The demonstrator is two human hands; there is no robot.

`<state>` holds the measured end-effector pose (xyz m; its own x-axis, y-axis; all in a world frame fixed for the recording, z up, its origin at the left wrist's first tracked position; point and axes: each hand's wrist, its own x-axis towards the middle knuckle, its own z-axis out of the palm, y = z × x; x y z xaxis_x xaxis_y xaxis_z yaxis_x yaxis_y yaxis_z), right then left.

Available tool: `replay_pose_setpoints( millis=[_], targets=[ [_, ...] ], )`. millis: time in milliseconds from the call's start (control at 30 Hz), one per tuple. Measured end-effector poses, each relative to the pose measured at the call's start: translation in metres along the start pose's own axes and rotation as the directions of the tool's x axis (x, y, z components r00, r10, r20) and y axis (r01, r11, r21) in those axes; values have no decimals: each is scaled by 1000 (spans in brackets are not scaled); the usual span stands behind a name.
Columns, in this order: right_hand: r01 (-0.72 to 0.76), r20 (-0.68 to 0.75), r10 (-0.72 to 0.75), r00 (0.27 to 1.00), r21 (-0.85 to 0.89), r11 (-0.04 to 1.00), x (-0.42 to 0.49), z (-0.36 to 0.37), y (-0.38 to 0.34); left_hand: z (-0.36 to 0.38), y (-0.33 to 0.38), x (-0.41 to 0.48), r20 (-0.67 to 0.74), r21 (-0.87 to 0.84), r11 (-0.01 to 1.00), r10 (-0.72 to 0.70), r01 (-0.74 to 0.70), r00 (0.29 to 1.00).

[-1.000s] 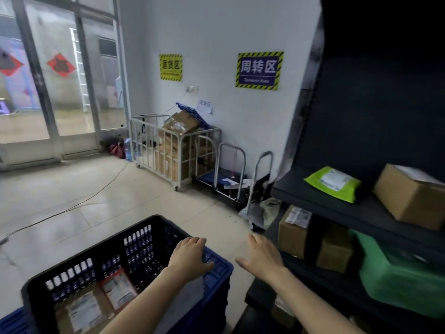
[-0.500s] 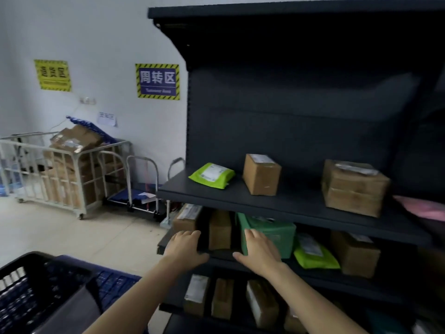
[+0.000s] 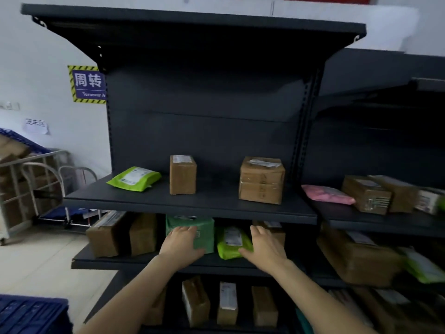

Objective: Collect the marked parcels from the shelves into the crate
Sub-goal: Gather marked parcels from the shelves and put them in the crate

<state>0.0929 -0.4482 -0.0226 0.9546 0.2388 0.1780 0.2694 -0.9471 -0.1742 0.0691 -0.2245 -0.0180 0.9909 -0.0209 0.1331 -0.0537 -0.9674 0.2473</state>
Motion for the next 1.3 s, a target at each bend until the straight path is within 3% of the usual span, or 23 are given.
replay_pose_setpoints(
  millis=[267, 433, 733, 933, 1033, 1200, 1300],
  targets=[
    [-63, -61, 65, 996, 34, 997, -12, -20, 77, 8, 67, 37, -9, -26, 997, 73, -73, 997],
    [-156, -13, 160, 987, 145, 977, 3, -26, 118, 14, 90, 74, -14, -102, 991, 87, -88, 996],
    [-223, -48, 260, 965, 380, 898, 103, -44, 165, 10, 101, 183, -150, -387, 922, -46, -16, 988],
    [-180, -99, 266, 959, 511, 841, 193, -62, 172, -6, 108, 269, -194, -594, 804, -179, 30, 964],
    [-143, -123, 266, 956, 596, 790, 224, -66, 171, -7, 112, 302, -106, -684, 724, -219, 89, 970],
    [-205, 9, 323, 946, 792, 576, 255, -64, 169, -2, 121, 325, 98, -874, 454, -184, 173, 978],
    [-177, -1, 332, 943, 844, 506, 263, -58, 172, 5, 124, 322, 102, -924, 355, -136, 145, 985]
  ],
)
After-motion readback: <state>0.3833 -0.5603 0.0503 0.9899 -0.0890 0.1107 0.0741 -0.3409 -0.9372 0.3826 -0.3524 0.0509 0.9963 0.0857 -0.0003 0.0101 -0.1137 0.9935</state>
